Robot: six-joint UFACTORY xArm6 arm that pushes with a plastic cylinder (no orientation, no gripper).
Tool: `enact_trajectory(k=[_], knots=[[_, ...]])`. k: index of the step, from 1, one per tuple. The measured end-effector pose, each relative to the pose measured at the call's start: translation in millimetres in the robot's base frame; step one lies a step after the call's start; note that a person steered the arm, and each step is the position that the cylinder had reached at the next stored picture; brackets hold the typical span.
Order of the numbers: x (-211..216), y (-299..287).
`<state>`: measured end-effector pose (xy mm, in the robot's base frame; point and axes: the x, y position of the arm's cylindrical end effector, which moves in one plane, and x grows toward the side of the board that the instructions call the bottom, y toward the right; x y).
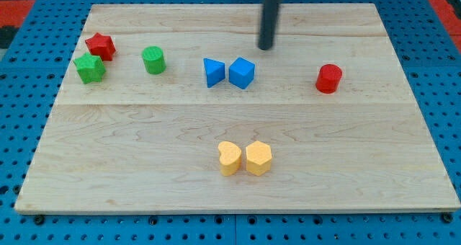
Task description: Slide the red star to the top side of the green circle
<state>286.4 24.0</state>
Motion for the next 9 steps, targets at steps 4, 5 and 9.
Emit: enact_trajectory(k=[4, 5, 9], knots=[[12.8, -328.6], [41.1, -318.3], [10.9, -232.4]])
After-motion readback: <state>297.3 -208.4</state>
